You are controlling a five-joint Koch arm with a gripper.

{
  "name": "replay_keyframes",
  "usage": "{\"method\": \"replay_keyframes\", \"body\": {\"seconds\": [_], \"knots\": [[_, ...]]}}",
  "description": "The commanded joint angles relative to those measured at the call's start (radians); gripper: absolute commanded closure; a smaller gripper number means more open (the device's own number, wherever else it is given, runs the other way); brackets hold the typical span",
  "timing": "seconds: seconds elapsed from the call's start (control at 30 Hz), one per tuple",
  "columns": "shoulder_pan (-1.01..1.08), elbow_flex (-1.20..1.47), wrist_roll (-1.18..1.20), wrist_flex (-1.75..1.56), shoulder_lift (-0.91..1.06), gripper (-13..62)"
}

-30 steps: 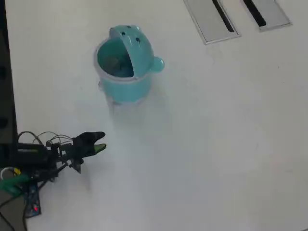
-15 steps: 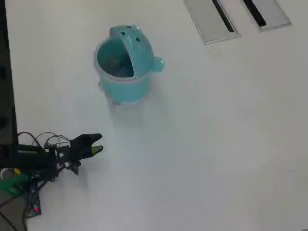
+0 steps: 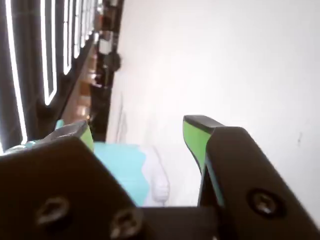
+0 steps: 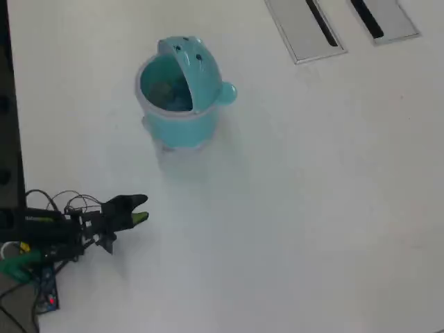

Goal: Grasp RGB lego blocks and put them in the bin one by one.

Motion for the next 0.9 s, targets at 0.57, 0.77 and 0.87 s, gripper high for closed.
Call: {"method": "replay_keyframes", "body": {"seconds": [0.57, 0.77, 0.87], "knots": [[0.018, 0.074, 0.132, 0.295, 0.052, 14.9], [0.018, 0.074, 0.132, 0.373, 0.052, 14.9], [0.017, 0.074, 0.132, 0.407, 0.049, 15.1]]}}
